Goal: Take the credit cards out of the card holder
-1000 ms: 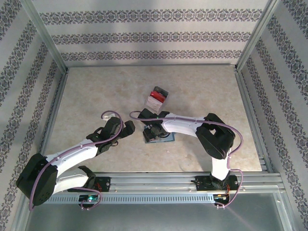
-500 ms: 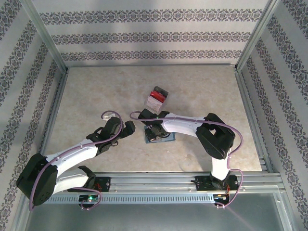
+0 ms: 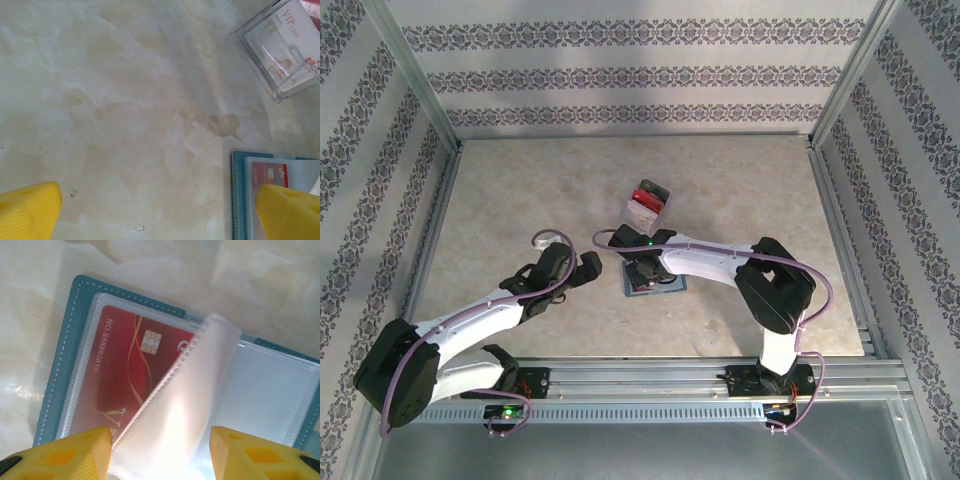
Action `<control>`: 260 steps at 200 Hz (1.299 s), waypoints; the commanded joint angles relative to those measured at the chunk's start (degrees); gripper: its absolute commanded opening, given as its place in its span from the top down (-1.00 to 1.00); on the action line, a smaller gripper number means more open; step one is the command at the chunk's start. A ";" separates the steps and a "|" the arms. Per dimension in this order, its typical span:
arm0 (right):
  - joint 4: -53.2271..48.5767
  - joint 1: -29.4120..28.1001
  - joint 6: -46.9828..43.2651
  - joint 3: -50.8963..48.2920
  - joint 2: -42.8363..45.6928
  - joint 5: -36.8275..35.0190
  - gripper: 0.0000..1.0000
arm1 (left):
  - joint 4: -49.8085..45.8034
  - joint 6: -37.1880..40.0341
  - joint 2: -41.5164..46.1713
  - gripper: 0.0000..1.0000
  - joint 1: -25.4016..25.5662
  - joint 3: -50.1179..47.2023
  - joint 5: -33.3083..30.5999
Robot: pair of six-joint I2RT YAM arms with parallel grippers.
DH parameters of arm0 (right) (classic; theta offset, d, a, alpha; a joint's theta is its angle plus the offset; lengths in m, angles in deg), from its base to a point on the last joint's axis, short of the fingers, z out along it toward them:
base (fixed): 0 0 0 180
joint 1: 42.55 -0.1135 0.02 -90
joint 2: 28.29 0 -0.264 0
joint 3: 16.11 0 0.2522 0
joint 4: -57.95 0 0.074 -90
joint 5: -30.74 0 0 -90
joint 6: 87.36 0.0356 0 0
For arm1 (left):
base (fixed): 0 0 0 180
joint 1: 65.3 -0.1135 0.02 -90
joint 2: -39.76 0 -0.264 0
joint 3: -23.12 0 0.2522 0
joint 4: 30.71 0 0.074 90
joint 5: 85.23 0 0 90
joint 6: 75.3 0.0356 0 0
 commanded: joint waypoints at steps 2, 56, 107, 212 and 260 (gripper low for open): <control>-1.75 0.68 -0.69 -1.01 2.04 -2.53 -0.09 | -0.48 2.42 -0.46 -0.99 -0.92 2.33 1.19; -1.84 2.37 -0.54 -3.37 4.18 -2.89 -0.02 | 1.00 4.47 -2.64 -0.99 -0.84 4.33 5.29; -1.24 4.26 -0.43 -6.76 7.68 -2.99 0.00 | 2.65 6.57 -6.54 -0.91 1.20 7.02 8.00; 0.26 9.00 -1.08 -12.78 13.49 -2.93 0.09 | 3.05 8.89 -16.96 -0.56 9.85 13.60 7.97; 1.42 10.86 -1.07 -14.76 16.81 -0.16 0.30 | 4.36 8.91 -20.06 -0.28 12.53 15.09 8.01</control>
